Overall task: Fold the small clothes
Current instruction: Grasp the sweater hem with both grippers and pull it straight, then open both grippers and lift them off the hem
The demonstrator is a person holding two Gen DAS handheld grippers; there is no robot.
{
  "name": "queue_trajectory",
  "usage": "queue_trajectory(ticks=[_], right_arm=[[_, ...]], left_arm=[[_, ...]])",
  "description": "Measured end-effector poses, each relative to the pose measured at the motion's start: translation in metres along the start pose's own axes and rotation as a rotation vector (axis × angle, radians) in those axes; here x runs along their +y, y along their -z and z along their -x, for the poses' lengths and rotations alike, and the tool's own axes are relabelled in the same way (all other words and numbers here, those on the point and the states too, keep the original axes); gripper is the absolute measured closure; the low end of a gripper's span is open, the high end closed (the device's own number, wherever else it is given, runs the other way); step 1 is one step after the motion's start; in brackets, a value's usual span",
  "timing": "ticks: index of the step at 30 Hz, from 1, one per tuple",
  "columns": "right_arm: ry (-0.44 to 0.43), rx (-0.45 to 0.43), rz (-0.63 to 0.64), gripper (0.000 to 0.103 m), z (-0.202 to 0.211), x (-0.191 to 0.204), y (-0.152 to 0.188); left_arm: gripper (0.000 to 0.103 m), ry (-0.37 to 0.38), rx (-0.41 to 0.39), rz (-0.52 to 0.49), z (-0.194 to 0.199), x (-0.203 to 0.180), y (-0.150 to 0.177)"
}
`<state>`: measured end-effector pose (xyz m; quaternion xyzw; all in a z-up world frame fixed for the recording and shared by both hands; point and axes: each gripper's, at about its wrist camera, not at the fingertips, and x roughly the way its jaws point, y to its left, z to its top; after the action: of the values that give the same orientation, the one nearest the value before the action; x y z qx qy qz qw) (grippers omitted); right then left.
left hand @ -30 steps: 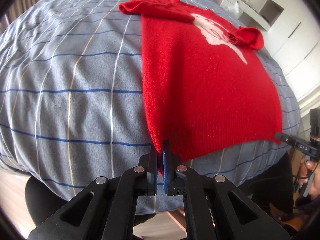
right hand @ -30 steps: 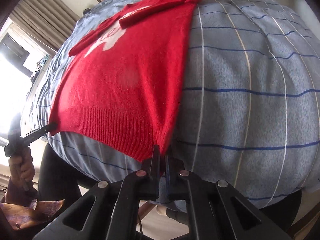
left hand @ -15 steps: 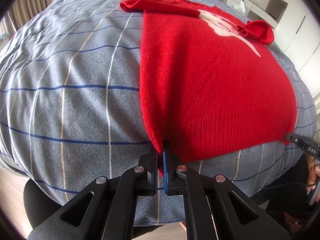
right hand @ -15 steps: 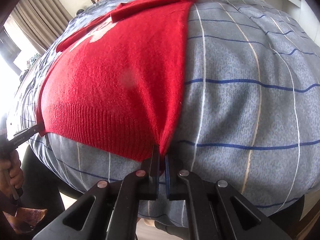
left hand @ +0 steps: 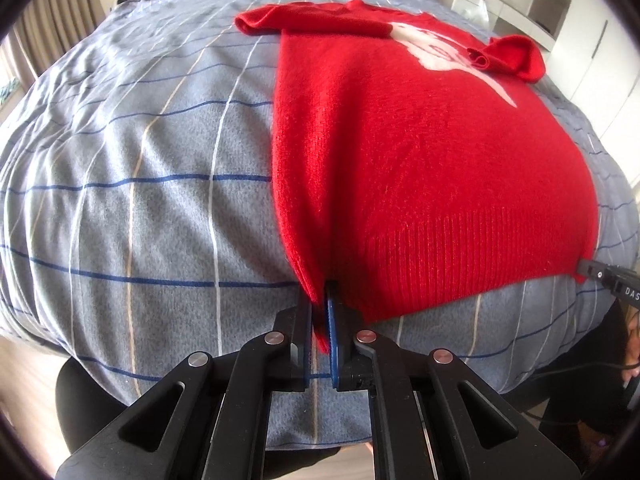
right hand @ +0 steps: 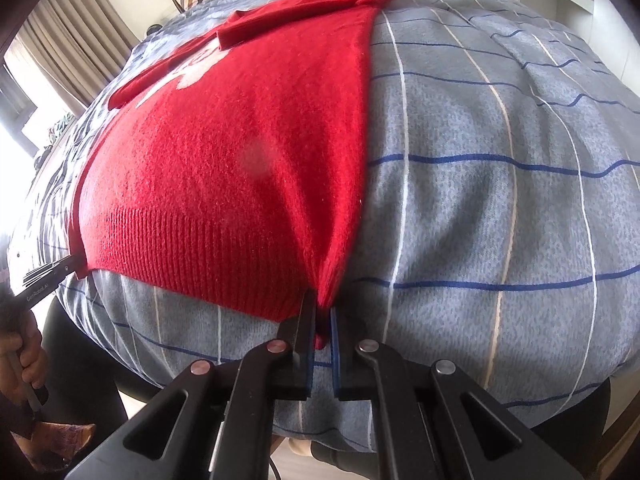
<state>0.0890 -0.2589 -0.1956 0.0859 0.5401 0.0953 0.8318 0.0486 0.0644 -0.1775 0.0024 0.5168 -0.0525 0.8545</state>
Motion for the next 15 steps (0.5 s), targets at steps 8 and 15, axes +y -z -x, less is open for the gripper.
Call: queue_trajectory(ticks=[8, 15], right_arm=[[0.041, 0.044, 0.02, 0.076, 0.018, -0.006, 0.018], [0.162, -0.062, 0.061, 0.056, 0.058, -0.003, 0.025]], left_arm=[[0.055, -0.048, 0.002, -0.032, 0.026, 0.002, 0.013], [0.033, -0.095, -0.123, 0.007, 0.072, 0.014, 0.008]])
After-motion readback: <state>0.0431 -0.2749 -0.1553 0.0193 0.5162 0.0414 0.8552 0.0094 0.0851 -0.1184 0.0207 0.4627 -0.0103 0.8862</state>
